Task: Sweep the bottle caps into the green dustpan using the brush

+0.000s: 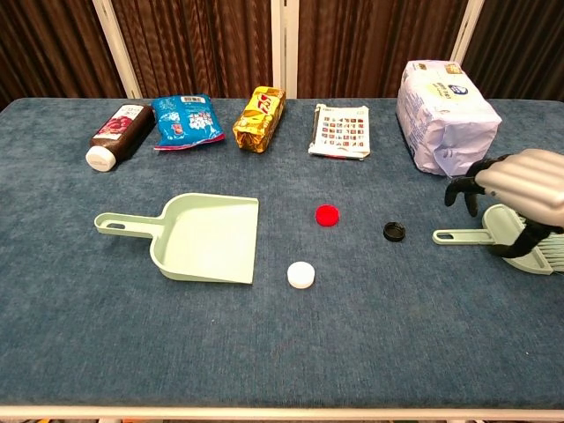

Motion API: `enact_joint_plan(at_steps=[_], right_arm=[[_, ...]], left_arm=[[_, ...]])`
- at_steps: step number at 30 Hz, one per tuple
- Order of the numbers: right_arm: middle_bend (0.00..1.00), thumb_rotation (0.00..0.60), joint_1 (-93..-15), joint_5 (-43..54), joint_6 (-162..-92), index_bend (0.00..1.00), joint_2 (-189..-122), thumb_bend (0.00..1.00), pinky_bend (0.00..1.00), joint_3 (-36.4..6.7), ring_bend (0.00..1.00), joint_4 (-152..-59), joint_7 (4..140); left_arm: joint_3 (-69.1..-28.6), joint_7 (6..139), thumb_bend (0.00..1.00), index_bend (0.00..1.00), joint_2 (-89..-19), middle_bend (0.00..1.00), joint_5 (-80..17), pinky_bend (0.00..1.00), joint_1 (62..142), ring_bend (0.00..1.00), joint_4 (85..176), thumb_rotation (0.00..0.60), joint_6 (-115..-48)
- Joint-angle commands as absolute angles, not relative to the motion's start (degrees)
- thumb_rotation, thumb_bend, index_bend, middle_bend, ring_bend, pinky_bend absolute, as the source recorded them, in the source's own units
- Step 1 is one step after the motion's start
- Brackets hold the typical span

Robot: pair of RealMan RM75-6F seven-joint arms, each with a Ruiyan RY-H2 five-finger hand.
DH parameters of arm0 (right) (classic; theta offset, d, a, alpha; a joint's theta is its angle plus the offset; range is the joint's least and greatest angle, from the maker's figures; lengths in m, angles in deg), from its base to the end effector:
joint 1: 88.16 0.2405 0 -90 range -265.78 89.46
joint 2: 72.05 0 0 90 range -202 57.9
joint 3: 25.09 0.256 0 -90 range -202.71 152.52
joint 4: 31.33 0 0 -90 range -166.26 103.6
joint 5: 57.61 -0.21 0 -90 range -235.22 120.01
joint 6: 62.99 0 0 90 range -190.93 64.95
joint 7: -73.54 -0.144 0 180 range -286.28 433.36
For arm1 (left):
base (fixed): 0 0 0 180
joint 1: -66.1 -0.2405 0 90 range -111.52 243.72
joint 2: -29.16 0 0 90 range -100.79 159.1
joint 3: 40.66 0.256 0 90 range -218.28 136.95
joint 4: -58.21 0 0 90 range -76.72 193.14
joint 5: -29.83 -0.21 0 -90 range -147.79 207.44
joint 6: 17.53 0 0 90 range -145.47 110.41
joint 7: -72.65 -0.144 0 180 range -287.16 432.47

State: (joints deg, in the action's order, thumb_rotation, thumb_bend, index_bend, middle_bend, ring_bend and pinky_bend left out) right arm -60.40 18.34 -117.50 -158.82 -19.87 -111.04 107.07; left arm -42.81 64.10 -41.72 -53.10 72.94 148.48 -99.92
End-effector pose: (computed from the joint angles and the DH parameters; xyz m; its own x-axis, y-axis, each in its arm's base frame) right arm -0.2460 -0.2867 -0.0124 0.7578 -0.2194 0.6145 -0.6444 -0.3997 0.6519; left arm -0.3105 0.1885 0.1184 0.4528 0.0578 0.8897 0.8912 0.0013 -0.4536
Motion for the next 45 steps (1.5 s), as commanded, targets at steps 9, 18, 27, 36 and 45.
enact_joint_plan(at_steps=[9,18,27,36,45], right_arm=[[0.42,0.600,-59.1,17.5,-118.3,0.35,-163.3,0.12,0.20,-20.9,0.14,-105.2,106.9],[0.44,0.600,-59.1,17.3,-118.7,0.44,-163.8,0.15,0.20,-21.5,0.16,-103.7,104.5],[0.45,0.600,-58.8,16.9,-118.5,0.45,-164.0,0.19,0.20,-21.8,0.17,-103.1,103.5],[0.56,0.600,-58.1,16.4,-117.8,0.54,-163.1,0.35,0.20,-22.1,0.25,-104.0,104.1],[0.59,0.600,-56.9,16.9,-120.6,0.58,-155.2,0.46,0.20,-18.3,0.27,-113.7,101.6]], left_arm=[[-42.5,65.2,0.00,0.23,-41.9,0.17,-53.2,0.10,72.7,0.08,147.9,0.600,-99.7],[-42.6,65.4,0.00,0.23,-42.3,0.17,-52.9,0.10,72.6,0.08,147.5,0.600,-99.7],[-42.7,65.6,0.00,0.23,-42.3,0.17,-52.8,0.10,72.6,0.08,147.3,0.600,-99.6],[-42.8,65.4,0.00,0.23,-42.0,0.17,-53.6,0.10,73.6,0.08,147.1,0.600,-98.6],[-46.1,65.4,0.00,0.28,-42.1,0.26,-54.1,0.10,80.1,0.11,147.8,0.600,-92.7]])
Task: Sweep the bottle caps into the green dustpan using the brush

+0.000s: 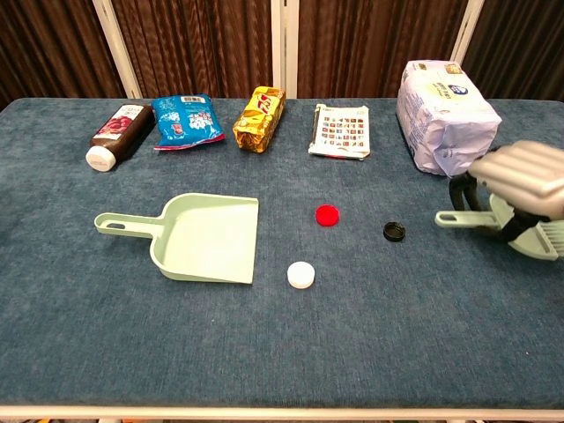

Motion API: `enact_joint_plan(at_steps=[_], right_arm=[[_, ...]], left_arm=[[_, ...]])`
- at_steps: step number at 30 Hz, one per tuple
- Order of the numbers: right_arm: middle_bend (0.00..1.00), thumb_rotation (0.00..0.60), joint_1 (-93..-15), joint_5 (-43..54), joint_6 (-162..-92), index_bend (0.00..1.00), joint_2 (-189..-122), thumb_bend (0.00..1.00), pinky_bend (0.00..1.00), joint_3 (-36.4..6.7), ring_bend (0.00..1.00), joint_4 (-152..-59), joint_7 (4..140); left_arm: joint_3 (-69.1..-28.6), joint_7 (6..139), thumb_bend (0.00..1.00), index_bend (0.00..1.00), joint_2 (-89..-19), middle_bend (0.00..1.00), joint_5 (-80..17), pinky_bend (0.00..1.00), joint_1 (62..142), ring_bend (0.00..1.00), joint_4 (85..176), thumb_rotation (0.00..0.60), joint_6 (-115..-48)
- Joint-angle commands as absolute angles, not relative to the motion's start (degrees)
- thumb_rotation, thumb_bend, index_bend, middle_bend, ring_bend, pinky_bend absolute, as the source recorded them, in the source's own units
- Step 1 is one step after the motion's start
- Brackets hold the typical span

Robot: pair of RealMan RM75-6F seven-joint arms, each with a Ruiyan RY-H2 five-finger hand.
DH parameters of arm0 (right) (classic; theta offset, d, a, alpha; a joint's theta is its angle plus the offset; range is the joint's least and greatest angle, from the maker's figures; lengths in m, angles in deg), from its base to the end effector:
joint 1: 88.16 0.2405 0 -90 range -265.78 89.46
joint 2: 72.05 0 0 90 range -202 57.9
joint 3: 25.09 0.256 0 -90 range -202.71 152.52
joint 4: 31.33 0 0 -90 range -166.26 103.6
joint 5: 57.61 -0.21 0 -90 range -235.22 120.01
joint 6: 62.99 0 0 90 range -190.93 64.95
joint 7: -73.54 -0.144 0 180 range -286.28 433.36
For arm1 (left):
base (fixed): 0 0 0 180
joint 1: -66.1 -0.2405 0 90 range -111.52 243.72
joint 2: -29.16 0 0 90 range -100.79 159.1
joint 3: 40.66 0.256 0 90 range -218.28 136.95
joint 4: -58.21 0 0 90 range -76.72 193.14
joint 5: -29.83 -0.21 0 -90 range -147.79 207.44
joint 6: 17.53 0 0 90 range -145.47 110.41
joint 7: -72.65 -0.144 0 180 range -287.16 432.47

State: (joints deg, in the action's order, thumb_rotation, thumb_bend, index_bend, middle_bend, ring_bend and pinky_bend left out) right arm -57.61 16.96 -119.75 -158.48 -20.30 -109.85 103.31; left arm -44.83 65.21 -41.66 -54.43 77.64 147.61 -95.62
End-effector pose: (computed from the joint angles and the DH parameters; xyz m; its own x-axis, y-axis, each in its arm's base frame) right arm -0.2402 -0.3029 -0.0036 0.7296 -0.1907 0.6567 -0.6722 -0.3761 0.6377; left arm -0.2944 0.2206 0.1140 0.4550 0.0556 0.8888 0.8884 -0.0973 -0.4487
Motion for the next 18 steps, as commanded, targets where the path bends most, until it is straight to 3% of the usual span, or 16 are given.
enact_joint_plan(at_steps=[1,8,13,18], right_arm=[[0.59,0.600,-56.6,16.8,-120.6,0.58,-154.1,0.46,0.20,-17.6,0.27,-115.0,101.0],[0.59,0.600,-53.8,14.1,-119.8,0.58,-147.0,0.46,0.20,-12.5,0.27,-121.9,99.1],[0.59,0.600,-52.5,11.8,-120.2,0.58,-145.1,0.46,0.20,-10.5,0.27,-123.7,99.4],[0.59,0.600,-51.6,11.1,-119.7,0.58,-144.8,0.46,0.20,-10.7,0.27,-124.1,98.9]], left_arm=[[-46.4,65.0,0.00,0.29,-42.2,0.28,-53.3,0.11,81.1,0.12,148.1,0.600,-91.0],[-48.4,61.0,0.00,0.36,-45.7,0.30,-45.5,0.13,88.5,0.17,149.8,0.600,-78.1],[-48.9,57.8,0.00,0.36,-50.4,0.30,-40.6,0.15,92.6,0.18,148.6,0.600,-72.6],[-49.6,54.8,0.07,0.36,-55.1,0.30,-36.0,0.20,95.2,0.19,146.6,0.600,-70.9]])
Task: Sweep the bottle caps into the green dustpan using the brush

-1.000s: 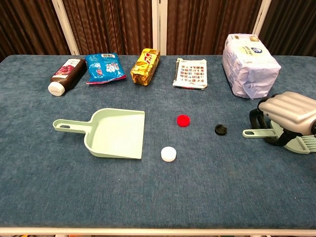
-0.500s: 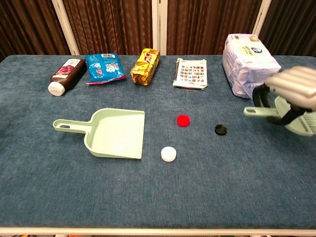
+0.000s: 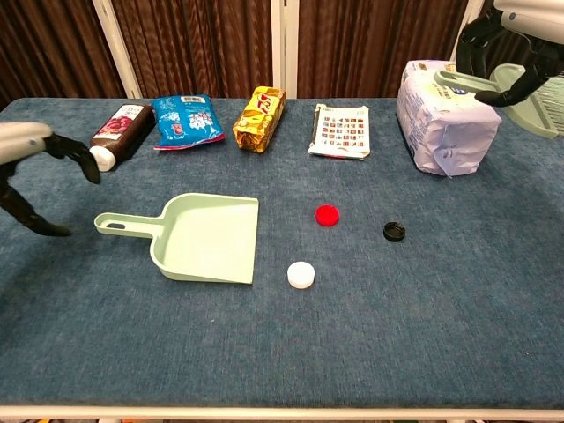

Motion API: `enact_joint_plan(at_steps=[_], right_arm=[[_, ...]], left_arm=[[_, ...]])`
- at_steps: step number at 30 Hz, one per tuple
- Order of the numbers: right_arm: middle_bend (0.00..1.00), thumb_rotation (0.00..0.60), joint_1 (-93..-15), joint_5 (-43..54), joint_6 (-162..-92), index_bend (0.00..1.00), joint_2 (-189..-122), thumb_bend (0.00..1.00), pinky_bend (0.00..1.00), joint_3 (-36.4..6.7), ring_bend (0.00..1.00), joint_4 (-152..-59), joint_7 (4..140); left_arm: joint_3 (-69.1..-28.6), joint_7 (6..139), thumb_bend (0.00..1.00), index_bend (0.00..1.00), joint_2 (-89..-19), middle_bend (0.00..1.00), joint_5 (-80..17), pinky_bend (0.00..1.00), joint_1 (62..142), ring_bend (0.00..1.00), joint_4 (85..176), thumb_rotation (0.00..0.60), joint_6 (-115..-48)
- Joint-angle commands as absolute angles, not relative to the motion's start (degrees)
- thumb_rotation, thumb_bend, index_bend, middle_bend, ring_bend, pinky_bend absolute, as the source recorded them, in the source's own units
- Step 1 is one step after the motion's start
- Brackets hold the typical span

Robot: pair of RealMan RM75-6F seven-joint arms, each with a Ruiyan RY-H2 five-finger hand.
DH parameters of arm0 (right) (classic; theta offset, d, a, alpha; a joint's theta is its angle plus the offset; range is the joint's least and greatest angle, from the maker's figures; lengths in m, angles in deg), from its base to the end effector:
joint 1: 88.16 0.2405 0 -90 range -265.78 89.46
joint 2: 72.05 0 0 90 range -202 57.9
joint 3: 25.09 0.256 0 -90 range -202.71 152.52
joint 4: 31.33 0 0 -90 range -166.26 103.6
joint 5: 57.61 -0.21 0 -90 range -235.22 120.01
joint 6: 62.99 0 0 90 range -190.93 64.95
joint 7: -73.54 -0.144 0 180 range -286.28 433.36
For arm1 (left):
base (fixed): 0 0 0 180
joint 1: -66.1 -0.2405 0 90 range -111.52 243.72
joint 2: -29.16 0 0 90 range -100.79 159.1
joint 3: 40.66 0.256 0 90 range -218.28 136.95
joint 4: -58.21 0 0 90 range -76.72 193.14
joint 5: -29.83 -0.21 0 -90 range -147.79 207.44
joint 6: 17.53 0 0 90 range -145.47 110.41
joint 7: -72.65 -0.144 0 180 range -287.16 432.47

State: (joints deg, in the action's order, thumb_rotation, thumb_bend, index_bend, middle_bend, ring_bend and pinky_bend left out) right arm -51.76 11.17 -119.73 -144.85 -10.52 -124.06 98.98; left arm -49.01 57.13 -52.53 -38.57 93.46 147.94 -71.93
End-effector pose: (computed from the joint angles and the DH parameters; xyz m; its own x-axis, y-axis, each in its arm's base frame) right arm -0.1721 -0.3527 0.0832 0.5956 -0.0639 0.8007 -0.7677 -0.3387 0.5440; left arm -0.2302 0.2884 0.0121 0.3811 0.3654 0.8492 0.9227 -0.2074 -0.3249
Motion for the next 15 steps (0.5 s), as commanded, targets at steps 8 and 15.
enact_joint_plan(at_steps=[8,15], right_arm=[[0.59,0.600,-51.6,10.6,-119.7,0.58,-145.3,0.46,0.19,-12.2,0.27,-123.4,97.0],[0.59,0.600,-51.8,10.8,-119.9,0.58,-145.6,0.46,0.18,-13.7,0.27,-122.6,95.7]], left_arm=[[-49.6,48.2,0.17,0.42,-59.4,0.36,-28.7,0.22,98.1,0.23,145.9,0.600,-70.7],[-49.7,48.3,0.22,0.47,-62.5,0.40,-25.2,0.24,99.2,0.26,143.4,0.600,-71.2]])
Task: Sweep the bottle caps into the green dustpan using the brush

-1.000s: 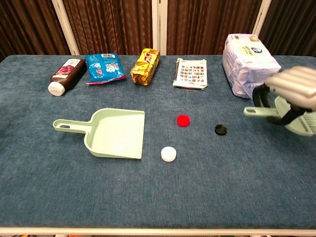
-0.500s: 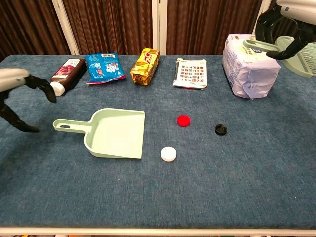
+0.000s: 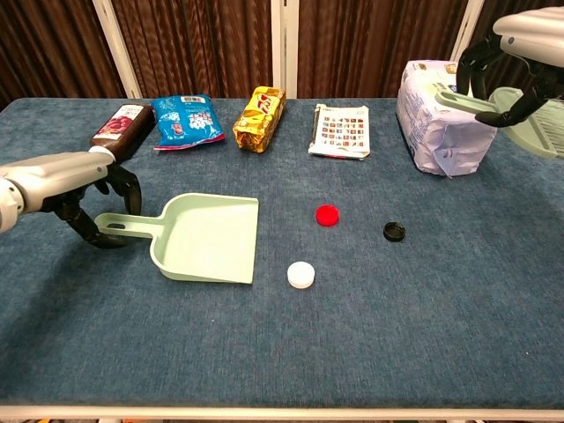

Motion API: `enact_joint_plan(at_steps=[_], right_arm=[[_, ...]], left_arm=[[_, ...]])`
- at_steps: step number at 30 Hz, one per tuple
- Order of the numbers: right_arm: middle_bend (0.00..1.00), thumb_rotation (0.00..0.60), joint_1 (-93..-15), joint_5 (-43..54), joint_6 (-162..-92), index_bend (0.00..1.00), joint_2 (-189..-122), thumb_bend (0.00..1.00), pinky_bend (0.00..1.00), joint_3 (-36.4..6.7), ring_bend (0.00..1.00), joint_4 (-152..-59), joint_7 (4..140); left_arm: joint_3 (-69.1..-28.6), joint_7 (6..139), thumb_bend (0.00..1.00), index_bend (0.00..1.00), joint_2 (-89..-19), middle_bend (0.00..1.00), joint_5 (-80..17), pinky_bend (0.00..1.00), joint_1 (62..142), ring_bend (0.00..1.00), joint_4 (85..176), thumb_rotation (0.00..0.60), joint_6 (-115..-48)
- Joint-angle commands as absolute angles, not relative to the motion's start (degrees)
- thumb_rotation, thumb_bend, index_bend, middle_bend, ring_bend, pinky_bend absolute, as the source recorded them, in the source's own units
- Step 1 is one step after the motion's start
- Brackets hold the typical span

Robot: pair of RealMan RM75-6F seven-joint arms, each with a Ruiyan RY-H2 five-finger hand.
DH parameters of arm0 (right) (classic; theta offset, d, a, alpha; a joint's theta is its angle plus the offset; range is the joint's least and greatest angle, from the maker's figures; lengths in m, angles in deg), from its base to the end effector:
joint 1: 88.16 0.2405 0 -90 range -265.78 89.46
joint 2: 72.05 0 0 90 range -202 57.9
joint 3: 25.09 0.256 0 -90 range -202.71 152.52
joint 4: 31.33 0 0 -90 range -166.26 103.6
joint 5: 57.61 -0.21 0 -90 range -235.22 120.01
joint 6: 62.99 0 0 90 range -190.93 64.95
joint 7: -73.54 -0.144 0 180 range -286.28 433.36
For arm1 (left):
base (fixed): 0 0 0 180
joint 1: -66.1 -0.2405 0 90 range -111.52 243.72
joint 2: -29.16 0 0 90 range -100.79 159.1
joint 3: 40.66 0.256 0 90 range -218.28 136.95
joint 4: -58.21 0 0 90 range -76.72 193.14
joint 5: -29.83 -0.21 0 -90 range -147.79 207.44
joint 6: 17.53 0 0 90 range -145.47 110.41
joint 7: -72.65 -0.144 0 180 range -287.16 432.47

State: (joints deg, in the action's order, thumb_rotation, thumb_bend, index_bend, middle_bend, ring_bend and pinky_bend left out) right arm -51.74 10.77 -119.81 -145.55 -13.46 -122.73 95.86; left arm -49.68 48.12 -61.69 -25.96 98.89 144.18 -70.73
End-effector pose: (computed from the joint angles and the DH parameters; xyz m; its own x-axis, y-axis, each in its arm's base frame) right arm -0.1862 -0.3464 0.0733 0.5781 -0.1218 0.8068 -0.7903 -0.3295 0.5165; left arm -0.2079 0.3002 -0.0370 0.3682 0.4315 0.8236 0.9297 -0.1661 -0.3286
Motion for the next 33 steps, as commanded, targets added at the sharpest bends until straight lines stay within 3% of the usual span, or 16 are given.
enact_joint_plan(at_steps=[1,9,15,33], right_arm=[[0.59,0.600,-51.9,10.8,-120.0,0.58,-145.7,0.46,0.18,-13.8,0.27,-122.5,95.5],[0.59,0.600,-52.2,11.0,-120.3,0.58,-146.2,0.46,0.17,-14.9,0.27,-121.7,94.4],[0.59,0.600,-52.3,11.6,-120.1,0.58,-147.3,0.46,0.17,-16.0,0.27,-121.1,93.1],[0.60,0.600,-52.2,15.1,-118.2,0.60,-151.6,0.46,0.17,-17.7,0.27,-118.5,83.5]], left_arm=[[-49.7,48.5,0.23,0.48,-62.7,0.40,-25.1,0.24,99.2,0.26,143.2,0.600,-71.3],[-48.9,50.4,0.27,0.49,-62.5,0.42,-24.8,0.24,99.6,0.26,143.5,0.600,-70.6],[-48.8,51.9,0.31,0.53,-63.2,0.48,-25.5,0.28,99.9,0.32,142.4,0.600,-71.0],[-48.8,55.5,0.41,0.56,-59.7,0.50,-26.0,0.28,102.4,0.34,143.8,0.600,-67.1]])
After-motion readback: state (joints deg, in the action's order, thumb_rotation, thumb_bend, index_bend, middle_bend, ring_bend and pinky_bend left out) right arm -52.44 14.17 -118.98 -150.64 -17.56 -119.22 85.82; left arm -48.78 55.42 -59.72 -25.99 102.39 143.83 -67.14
